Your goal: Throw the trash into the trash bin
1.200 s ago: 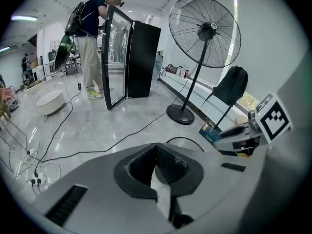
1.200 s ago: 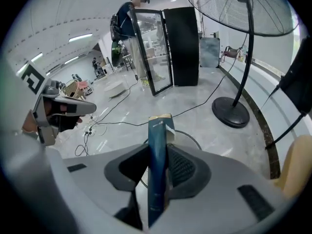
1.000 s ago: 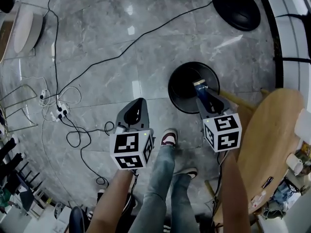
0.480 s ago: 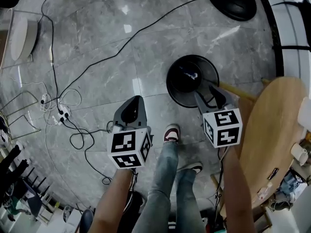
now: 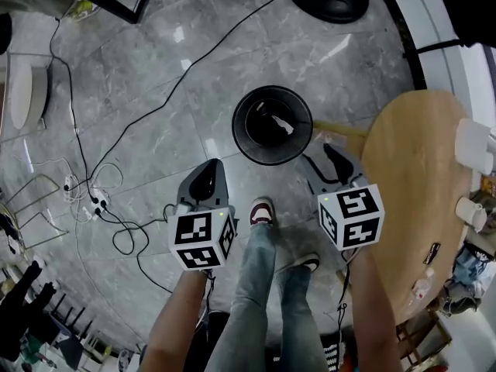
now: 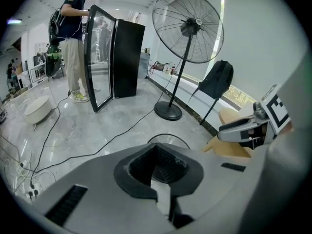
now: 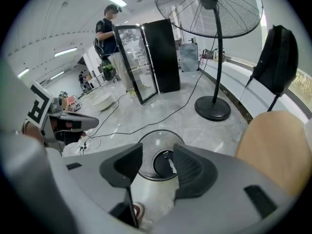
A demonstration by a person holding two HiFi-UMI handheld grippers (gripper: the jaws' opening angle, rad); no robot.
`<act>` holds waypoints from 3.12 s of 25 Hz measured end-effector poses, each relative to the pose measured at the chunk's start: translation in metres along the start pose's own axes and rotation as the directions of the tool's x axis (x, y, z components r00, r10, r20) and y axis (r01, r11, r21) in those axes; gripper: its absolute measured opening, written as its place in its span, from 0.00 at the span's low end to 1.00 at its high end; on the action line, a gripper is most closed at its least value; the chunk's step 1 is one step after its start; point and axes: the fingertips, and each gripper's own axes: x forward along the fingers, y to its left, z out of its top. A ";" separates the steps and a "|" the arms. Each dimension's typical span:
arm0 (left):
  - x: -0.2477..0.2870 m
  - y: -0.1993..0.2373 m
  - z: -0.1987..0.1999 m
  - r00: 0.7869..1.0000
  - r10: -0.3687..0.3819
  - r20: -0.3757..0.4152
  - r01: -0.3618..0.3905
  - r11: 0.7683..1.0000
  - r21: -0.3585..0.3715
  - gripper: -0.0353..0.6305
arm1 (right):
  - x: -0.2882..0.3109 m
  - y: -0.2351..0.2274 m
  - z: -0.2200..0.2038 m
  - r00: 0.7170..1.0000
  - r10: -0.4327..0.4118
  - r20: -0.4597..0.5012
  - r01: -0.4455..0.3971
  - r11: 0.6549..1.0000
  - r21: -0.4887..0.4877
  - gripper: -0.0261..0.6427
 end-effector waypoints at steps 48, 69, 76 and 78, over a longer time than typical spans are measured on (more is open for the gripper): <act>-0.040 -0.541 -0.170 0.842 -0.478 -0.251 0.539 0.719 0.439 0.07 | -0.412 -0.249 -0.399 0.874 -0.456 -0.168 0.486 0.812 0.323 0.34; -0.030 -0.549 -0.192 0.841 -0.465 -0.275 0.540 0.721 0.434 0.07 | -0.383 -0.267 -0.445 0.875 -0.354 -0.331 0.426 0.888 0.175 0.35; -0.029 -0.545 -0.193 0.839 -0.465 -0.281 0.544 0.718 0.435 0.07 | -0.379 -0.271 -0.450 0.860 -0.356 -0.364 0.430 0.891 0.145 0.29; -0.028 -0.543 -0.192 0.842 -0.463 -0.277 0.539 0.723 0.432 0.07 | -0.379 -0.271 -0.450 0.859 -0.354 -0.370 0.428 0.893 0.140 0.28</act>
